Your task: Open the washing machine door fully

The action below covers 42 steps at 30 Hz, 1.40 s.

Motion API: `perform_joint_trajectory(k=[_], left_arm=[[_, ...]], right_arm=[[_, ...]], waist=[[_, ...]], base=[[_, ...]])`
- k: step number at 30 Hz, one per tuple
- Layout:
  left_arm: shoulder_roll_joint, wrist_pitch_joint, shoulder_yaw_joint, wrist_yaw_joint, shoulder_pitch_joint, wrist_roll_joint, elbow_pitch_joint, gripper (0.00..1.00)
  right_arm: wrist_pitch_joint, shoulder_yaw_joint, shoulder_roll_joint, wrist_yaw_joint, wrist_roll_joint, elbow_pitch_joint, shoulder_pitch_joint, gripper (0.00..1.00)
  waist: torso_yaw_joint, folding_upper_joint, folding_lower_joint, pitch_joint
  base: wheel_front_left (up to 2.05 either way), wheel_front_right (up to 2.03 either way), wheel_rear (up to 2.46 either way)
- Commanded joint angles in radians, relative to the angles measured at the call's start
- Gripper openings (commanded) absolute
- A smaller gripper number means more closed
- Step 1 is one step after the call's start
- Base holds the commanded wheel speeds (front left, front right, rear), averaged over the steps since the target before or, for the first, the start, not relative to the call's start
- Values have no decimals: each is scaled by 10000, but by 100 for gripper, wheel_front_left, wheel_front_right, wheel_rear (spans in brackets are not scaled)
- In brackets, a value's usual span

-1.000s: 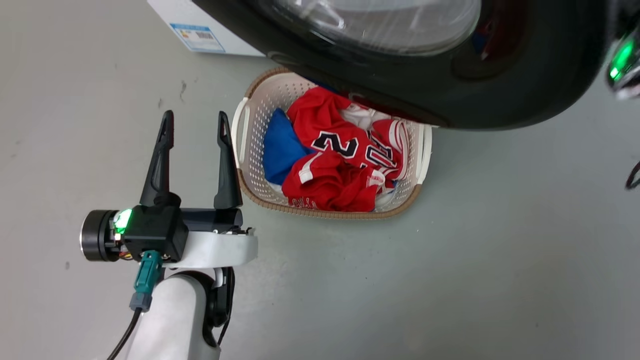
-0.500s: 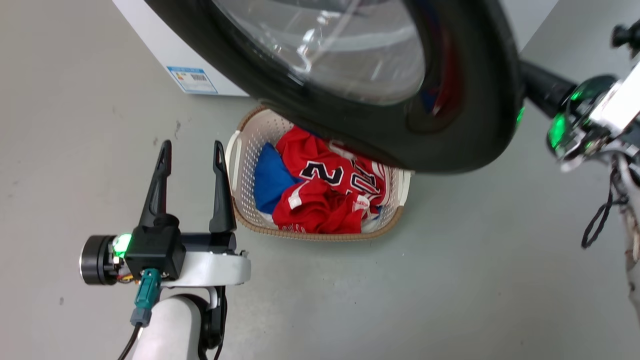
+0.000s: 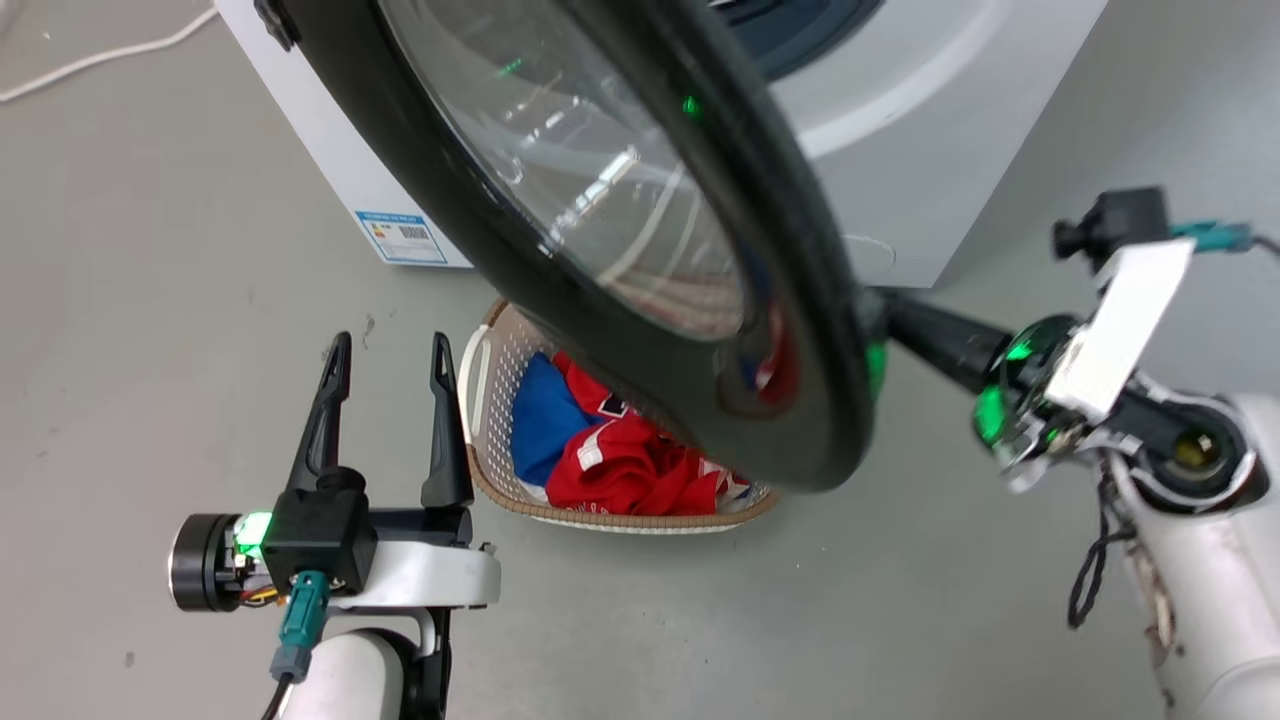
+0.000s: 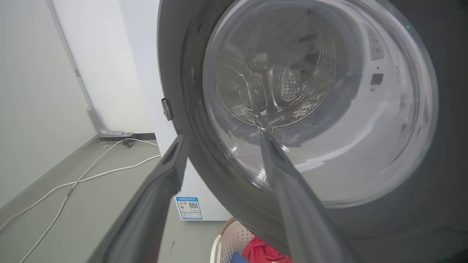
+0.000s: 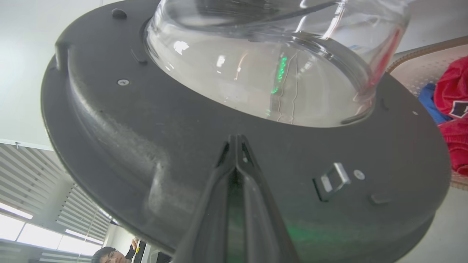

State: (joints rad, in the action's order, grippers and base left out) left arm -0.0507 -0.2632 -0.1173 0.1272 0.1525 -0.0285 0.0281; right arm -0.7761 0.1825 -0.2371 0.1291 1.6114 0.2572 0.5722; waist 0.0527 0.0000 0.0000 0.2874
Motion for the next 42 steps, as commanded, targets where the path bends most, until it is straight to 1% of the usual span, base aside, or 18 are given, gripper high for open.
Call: perform_joint_trajectory(k=[1, 7, 16, 24, 27, 30, 38, 39, 42], left_arm=[[7, -24, 34, -15, -96, 87, -19, 100], [7, -24, -8, -35, -283, 77, -108, 100], [7, -24, -98, -83, -704, 99, -184, 100], [7, -24, -31, -71, -1061, 120, -245, 100], [8, -24, -24, -94, -1142, 132, -286, 100], [8, -24, -54, -125, -1268, 119, -350, 100], [9, -24, -63, -23, -1562, 16, -370, 100], [8, -24, -59, -28, -1603, 22, -360, 100], [6, -24, -28, -23, -1745, 65, -371, 100]], right_arm=[[-98, 108, 171, 29, 93, -117, -245, 0], [-271, 545, 769, 29, 210, -374, -987, 0], [-390, 1075, 1329, 29, 219, -720, -1979, 0], [-401, 1273, 1516, 29, 279, -1032, -2842, 0], [-137, 1065, 1551, 29, 305, -1088, -3091, 0], [541, 477, 1636, 29, 541, -1184, -3406, 0], [3266, -1319, 1856, 27, 907, -2080, -4451, 0], [3636, -1487, 1868, 29, 897, -2203, -4582, 0], [4688, -1789, 1883, 29, 271, -2646, -4922, 0]], waist=[[-1, 0, 0, -140], [17, 0, 0, -532], [120, 0, 0, -1076], [95, 0, 0, -1506], [86, 0, 0, -1681], [122, 0, 0, -1914], [91, 0, 0, -2443], [56, 0, 0, -2504], [-46, 0, 0, -2675]], base=[[0, 0, 0], [0, 0, 0], [0, 0, 0], [0, 0, 0], [0, 0, 0], [0, 0, 0], [0, 0, 0], [0, 0, 0], [0, 0, 0]])
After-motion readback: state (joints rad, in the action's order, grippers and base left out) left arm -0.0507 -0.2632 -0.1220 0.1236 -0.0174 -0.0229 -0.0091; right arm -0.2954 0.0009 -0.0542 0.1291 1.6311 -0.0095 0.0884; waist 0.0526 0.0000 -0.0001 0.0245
